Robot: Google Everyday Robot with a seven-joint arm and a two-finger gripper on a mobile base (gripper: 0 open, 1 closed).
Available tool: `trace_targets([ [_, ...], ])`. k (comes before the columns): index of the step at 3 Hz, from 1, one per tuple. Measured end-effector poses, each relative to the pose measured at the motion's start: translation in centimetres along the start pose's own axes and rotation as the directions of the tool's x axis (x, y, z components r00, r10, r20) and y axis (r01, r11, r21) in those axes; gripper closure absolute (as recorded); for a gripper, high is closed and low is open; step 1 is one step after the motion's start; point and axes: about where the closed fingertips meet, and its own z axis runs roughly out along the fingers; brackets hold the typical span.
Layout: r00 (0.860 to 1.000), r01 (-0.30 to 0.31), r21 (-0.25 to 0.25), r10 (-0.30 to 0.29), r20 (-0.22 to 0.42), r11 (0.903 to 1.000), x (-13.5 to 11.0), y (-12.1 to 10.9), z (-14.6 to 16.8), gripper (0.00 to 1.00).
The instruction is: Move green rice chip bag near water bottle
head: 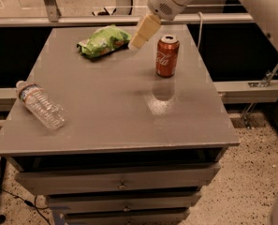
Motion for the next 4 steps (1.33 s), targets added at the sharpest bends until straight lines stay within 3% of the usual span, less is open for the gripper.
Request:
trace_targets([
  [1, 0.998, 0.006, 0.017, -0.007, 0.058, 0.9998, -2.7, -3.2, 4.6, 0.00],
  [2, 0.993, 0.029, -0.010, -0.028, 0.111, 0.9995, -5.8, -4.4, 8.9, 0.00],
  [4, 0.989, 0.085, -0.115, -0.070, 0.126, 0.9897, -7.4, -2.4, 16.9, 0.00],
])
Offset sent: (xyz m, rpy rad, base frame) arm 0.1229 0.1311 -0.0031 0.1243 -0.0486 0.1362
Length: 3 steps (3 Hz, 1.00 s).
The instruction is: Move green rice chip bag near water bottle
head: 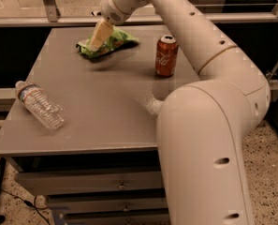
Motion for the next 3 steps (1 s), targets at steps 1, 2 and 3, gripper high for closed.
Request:
trace_targets([
  [1, 1.000, 0.024, -0.042, -0.024, -0.007, 0.9988, 1.0, 2.2, 4.7, 0.00],
  [2, 1.000, 0.024, -0.043, -0.024, -0.007, 0.9988, 1.1, 2.2, 4.8, 0.00],
  [3, 1.000, -0.013, -0.037, 0.013, -0.002, 0.9992, 2.1, 3.0, 5.8, 0.00],
])
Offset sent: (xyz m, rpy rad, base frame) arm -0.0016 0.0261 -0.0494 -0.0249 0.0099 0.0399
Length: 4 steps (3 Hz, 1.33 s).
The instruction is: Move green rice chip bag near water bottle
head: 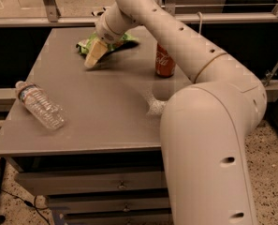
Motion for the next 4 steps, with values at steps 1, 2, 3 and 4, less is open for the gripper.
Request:
trace_targets([
  [1, 0.999, -0.045, 0.006, 0.045, -0.003, 0.9990, 1.80, 0.98, 0.77, 0.16],
  [2, 0.999, -0.051, 0.009, 0.051, -0.004, 0.9987, 1.67, 0.86, 0.41, 0.39],
  [3, 0.999, -0.051, 0.009, 0.051, -0.004, 0.9987, 1.44, 0.74, 0.19, 0.62],
  [4, 0.999, -0.051, 0.009, 0.051, -0.004, 0.9987, 1.43, 0.74, 0.18, 0.85],
])
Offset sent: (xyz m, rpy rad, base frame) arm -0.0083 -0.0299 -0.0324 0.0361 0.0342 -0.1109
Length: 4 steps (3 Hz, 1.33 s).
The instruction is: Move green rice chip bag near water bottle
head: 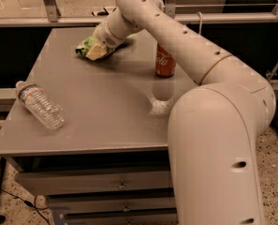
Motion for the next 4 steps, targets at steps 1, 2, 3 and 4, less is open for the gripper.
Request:
trace_targets([
  [1, 0.997, -0.002, 0.057, -0.002, 0.077, 0.9984, -2.4, -1.3, -3.1, 1.00],
  [2, 0.981, -0.002, 0.096, -0.017, 0.192, 0.9954, -5.6, -1.7, -6.8, 1.00],
  [3, 0.946, 0.029, 0.067, -0.049, 0.321, 0.9973, -8.8, 0.5, -7.1, 1.00],
  [4, 0.944, 0.030, 0.061, -0.049, 0.327, 0.9977, -7.9, -0.2, -7.0, 1.00],
])
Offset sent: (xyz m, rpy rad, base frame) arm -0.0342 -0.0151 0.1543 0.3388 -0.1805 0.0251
